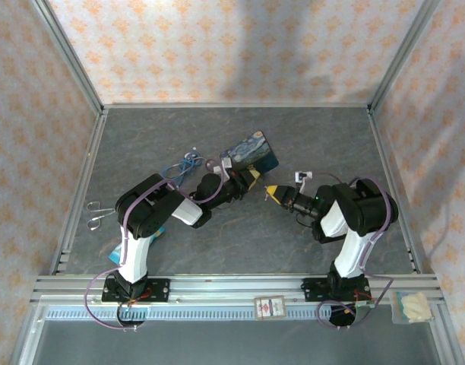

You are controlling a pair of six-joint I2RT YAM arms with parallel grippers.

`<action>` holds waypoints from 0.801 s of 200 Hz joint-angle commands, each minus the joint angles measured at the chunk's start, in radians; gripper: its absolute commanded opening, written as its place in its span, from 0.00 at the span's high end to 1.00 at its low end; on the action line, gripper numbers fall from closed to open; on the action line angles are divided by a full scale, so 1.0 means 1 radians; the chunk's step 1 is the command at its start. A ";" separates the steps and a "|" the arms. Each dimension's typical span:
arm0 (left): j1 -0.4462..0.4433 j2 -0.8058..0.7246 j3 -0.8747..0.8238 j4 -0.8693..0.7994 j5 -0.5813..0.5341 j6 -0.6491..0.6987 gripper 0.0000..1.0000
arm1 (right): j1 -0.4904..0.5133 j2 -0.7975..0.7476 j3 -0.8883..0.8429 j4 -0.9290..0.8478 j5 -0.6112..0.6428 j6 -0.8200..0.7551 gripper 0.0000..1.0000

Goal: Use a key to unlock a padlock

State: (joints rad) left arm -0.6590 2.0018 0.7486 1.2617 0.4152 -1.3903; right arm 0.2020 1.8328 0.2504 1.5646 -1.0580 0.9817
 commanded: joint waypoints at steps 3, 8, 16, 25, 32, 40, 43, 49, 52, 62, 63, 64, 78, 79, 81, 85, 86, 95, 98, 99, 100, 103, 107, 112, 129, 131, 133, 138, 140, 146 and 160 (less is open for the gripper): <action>-0.005 0.004 -0.010 0.086 0.010 -0.012 1.00 | -0.003 -0.008 0.009 0.297 0.003 0.015 1.00; -0.005 0.005 -0.010 0.087 0.010 -0.014 1.00 | -0.003 -0.014 0.008 0.296 0.004 0.013 1.00; -0.006 0.004 -0.009 0.089 0.010 -0.013 1.00 | -0.003 -0.019 0.008 0.295 0.003 0.014 1.00; -0.007 0.005 -0.009 0.089 0.010 -0.013 1.00 | -0.003 -0.026 0.009 0.295 0.003 0.014 1.00; -0.006 0.003 -0.009 0.087 0.011 -0.012 1.00 | -0.003 -0.032 0.009 0.295 0.004 0.015 1.00; -0.007 0.002 -0.007 0.085 0.011 -0.011 1.00 | -0.003 -0.037 0.010 0.292 0.005 0.014 1.00; -0.007 0.002 -0.006 0.085 0.011 -0.010 1.00 | -0.003 -0.038 0.012 0.292 0.005 0.013 1.00; -0.008 0.002 -0.007 0.085 0.011 -0.010 1.00 | -0.003 -0.042 0.012 0.290 0.005 0.012 1.00; -0.008 0.002 -0.007 0.085 0.011 -0.010 1.00 | -0.003 -0.043 0.014 0.288 0.006 0.010 1.00; -0.010 0.002 -0.006 0.085 0.011 -0.010 1.00 | -0.003 -0.043 0.019 0.287 0.005 0.012 1.00; -0.010 0.002 -0.005 0.085 0.011 -0.011 1.00 | -0.003 -0.043 0.020 0.287 0.006 0.012 1.00; -0.009 0.002 -0.006 0.085 0.011 -0.011 1.00 | -0.003 -0.043 0.020 0.287 0.005 0.012 1.00; -0.011 0.002 -0.003 0.085 0.011 -0.011 1.00 | -0.003 -0.043 0.025 0.287 0.005 0.013 1.00; -0.011 0.002 -0.003 0.085 0.011 -0.011 1.00 | -0.003 -0.043 0.026 0.287 0.005 0.013 1.00; -0.011 0.002 -0.003 0.085 0.012 -0.010 1.00 | -0.003 -0.043 0.026 0.287 0.005 0.012 1.00; -0.013 0.001 -0.004 0.085 0.011 -0.010 1.00 | -0.003 -0.041 0.028 0.287 0.005 0.013 1.00; -0.013 0.001 -0.004 0.085 0.011 -0.010 1.00 | -0.003 -0.041 0.028 0.288 0.004 0.013 1.00; -0.014 0.001 -0.004 0.085 0.011 -0.011 1.00 | -0.003 -0.039 0.032 0.289 0.005 0.015 1.00; -0.013 0.002 -0.004 0.086 0.012 -0.011 1.00 | -0.004 -0.038 0.033 0.290 0.005 0.016 1.00; -0.013 0.001 -0.003 0.086 0.012 -0.011 1.00 | -0.003 -0.039 0.033 0.290 0.005 0.016 1.00; -0.014 0.002 -0.003 0.086 0.012 -0.012 1.00 | -0.003 -0.039 0.033 0.290 0.005 0.016 1.00; -0.013 0.001 -0.003 0.087 0.012 -0.011 1.00 | -0.003 -0.037 0.035 0.289 0.004 0.017 1.00; -0.014 0.001 -0.003 0.087 0.011 -0.011 1.00 | -0.003 -0.037 0.036 0.293 0.005 0.018 1.00; -0.015 0.002 -0.003 0.087 0.012 -0.010 1.00 | -0.003 -0.037 0.038 0.297 0.006 0.020 1.00; -0.018 0.002 -0.003 0.090 0.011 -0.013 1.00 | -0.003 -0.030 0.043 0.300 0.008 0.024 1.00; -0.017 0.002 -0.003 0.091 0.011 -0.014 1.00 | -0.003 -0.028 0.045 0.300 0.009 0.023 1.00; -0.017 0.002 -0.003 0.092 0.012 -0.013 1.00 | -0.003 -0.027 0.046 0.300 0.010 0.022 1.00; -0.017 0.002 -0.002 0.090 0.011 -0.015 1.00 | -0.003 -0.025 0.047 0.302 0.011 0.023 1.00; -0.018 0.002 -0.002 0.091 0.012 -0.016 1.00 | -0.003 -0.023 0.048 0.301 0.012 0.024 1.00; -0.019 0.000 0.000 0.094 0.013 -0.015 1.00 | -0.003 -0.018 0.050 0.303 0.012 0.024 1.00; -0.020 -0.002 0.002 0.090 0.013 -0.015 1.00 | -0.003 -0.005 0.059 0.309 0.016 0.030 1.00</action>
State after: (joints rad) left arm -0.6640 2.0018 0.7486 1.2629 0.4122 -1.3907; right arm 0.2020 1.8133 0.2790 1.5658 -1.0546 1.0023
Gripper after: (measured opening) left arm 0.051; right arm 0.045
